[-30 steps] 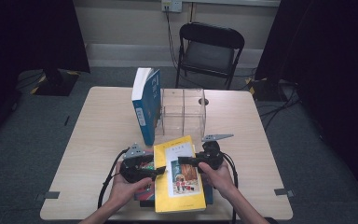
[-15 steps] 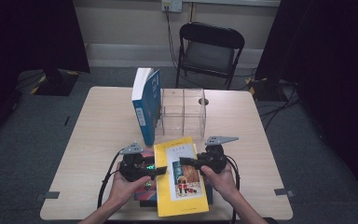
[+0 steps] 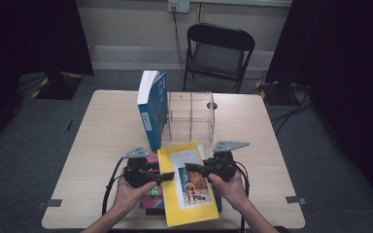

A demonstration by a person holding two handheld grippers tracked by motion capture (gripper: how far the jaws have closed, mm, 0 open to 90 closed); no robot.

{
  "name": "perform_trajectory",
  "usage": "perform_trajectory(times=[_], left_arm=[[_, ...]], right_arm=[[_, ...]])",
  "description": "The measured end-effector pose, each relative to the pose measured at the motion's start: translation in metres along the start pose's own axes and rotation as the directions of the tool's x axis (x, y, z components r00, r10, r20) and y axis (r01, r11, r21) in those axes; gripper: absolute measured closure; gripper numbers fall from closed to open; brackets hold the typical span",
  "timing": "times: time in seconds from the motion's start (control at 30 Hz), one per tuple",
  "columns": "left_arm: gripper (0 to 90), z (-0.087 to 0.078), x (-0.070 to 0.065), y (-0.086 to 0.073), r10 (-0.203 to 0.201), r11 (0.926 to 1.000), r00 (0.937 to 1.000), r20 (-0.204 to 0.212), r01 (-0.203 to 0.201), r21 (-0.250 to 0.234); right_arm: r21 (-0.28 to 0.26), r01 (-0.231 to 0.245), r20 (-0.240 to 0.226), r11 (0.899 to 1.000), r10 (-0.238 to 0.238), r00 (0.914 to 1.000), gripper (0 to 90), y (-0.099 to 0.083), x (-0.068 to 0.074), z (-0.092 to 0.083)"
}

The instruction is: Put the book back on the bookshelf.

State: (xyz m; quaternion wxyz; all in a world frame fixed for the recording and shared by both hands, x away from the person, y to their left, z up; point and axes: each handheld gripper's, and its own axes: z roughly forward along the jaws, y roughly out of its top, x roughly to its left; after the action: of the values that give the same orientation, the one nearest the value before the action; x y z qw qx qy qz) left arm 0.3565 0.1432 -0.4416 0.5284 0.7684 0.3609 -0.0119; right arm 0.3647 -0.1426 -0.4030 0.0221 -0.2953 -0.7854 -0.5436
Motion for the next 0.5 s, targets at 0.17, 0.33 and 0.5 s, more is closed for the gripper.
perform_trajectory(times=[0.17,0.33,0.5], left_arm=[[34.7,-0.005,-0.003,0.006,0.014,0.9997,0.9999,0.007,-0.014,-0.019],[42.1,-0.011,-0.003,0.008,-0.003,0.9984,0.9994,0.034,0.005,-0.057],[46.0,-0.016,-0.007,0.01,-0.012,0.9963,0.9995,0.029,0.014,-0.085]], right_arm=[[-0.021,0.018,-0.006,1.0,-0.018,0.9998,81.4,0.006,0.005,-0.004],[-0.015,0.044,-0.002,0.999,-0.044,0.999,82.0,0.013,0.007,-0.008],[0.0,0.072,0.002,0.997,-0.072,0.9974,82.0,0.02,0.01,-0.012]])
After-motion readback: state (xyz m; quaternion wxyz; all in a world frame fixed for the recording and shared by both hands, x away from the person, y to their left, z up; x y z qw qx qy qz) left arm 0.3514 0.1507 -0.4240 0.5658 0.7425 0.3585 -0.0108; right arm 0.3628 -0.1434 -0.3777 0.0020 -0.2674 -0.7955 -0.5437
